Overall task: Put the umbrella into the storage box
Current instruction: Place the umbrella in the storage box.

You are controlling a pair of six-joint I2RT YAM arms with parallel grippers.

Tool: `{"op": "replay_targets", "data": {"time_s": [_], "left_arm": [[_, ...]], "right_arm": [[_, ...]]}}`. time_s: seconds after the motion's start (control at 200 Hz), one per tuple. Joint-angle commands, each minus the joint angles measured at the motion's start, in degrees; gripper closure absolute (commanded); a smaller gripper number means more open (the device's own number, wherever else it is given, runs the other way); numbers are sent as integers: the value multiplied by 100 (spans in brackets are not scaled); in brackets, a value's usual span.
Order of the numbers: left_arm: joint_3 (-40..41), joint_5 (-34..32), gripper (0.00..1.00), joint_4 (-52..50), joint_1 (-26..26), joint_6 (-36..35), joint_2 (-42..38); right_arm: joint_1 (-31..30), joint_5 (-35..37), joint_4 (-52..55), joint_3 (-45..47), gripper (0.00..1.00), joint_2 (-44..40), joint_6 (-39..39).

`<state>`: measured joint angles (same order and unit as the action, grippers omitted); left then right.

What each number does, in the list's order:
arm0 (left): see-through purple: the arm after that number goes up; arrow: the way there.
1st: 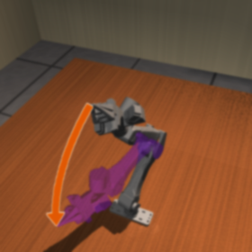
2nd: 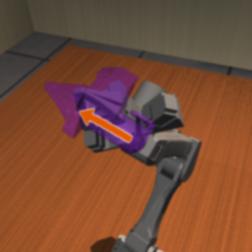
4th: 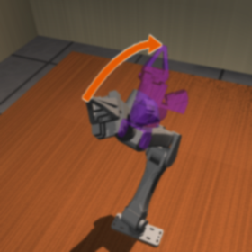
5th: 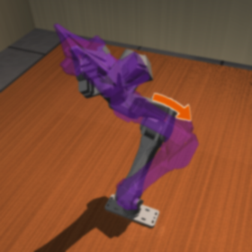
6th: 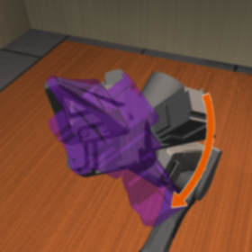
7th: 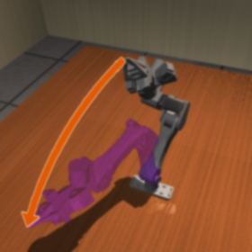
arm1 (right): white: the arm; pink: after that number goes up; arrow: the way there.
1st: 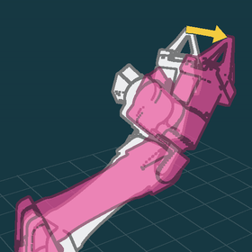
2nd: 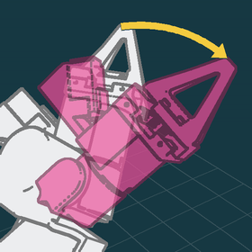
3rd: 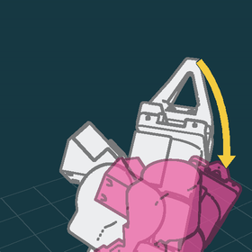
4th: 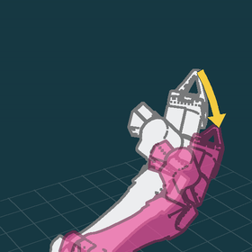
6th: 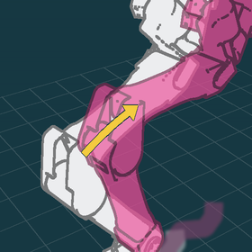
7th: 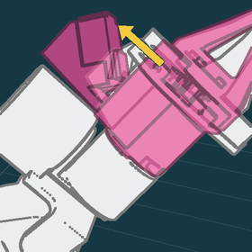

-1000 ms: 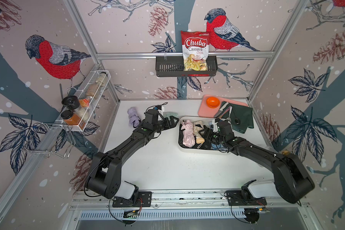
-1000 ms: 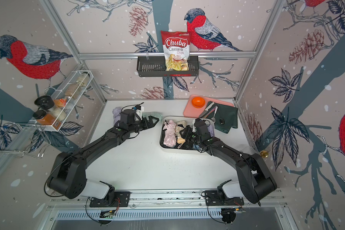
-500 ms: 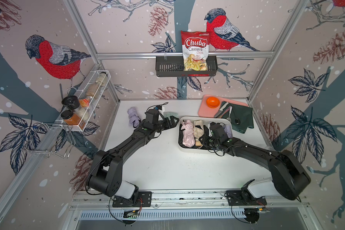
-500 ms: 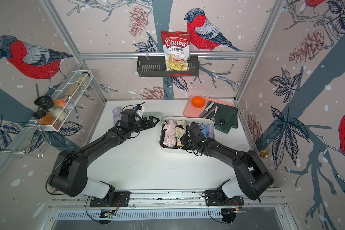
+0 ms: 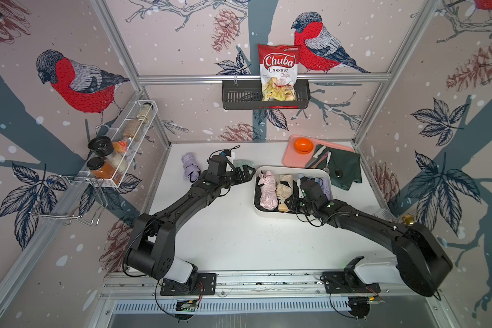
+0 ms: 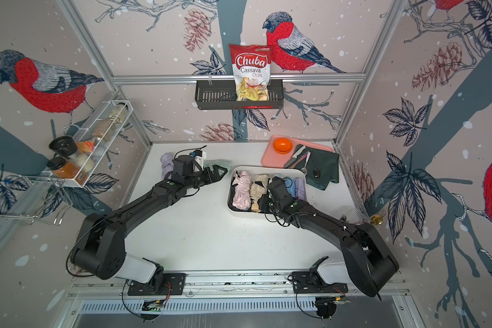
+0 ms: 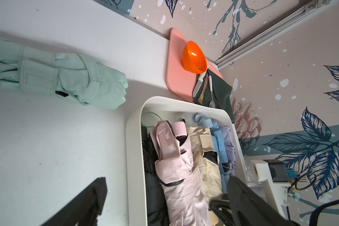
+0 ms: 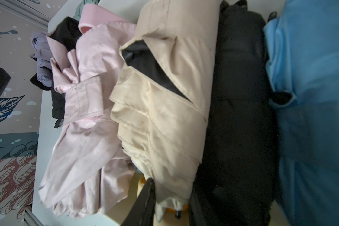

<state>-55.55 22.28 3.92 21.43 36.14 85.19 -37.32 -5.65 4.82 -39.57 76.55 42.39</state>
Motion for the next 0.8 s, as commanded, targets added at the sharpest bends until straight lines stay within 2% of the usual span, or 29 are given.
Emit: {"op": "replay_targets", "data": {"time_s": [0.0,0.11,0.21,0.33,0.455,0.56,0.795], "left_arm": [[-70,-47,1,112,-16,-30,-2],[-63,-94,1,67,-36,-13,7],[-66,-76,1,9,-101,7,7],[-43,-83,1,-30,-155,-9,-36],[-20,-179,1,-50,-164,-64,-89],[0,-230,1,-51,-165,-118,-108],[17,-568,1,-137,-163,-243,-103]], "right_arm": [[70,-217,257,11,67,32,-17],[144,-199,332,-4,59,221,-89],[145,-12,539,-133,45,214,-188],[206,271,863,-415,39,-22,-367],[392,286,888,-684,40,-248,-492],[619,81,485,-780,44,-347,-547],[1182,-964,-686,-1095,66,231,-771]]}}
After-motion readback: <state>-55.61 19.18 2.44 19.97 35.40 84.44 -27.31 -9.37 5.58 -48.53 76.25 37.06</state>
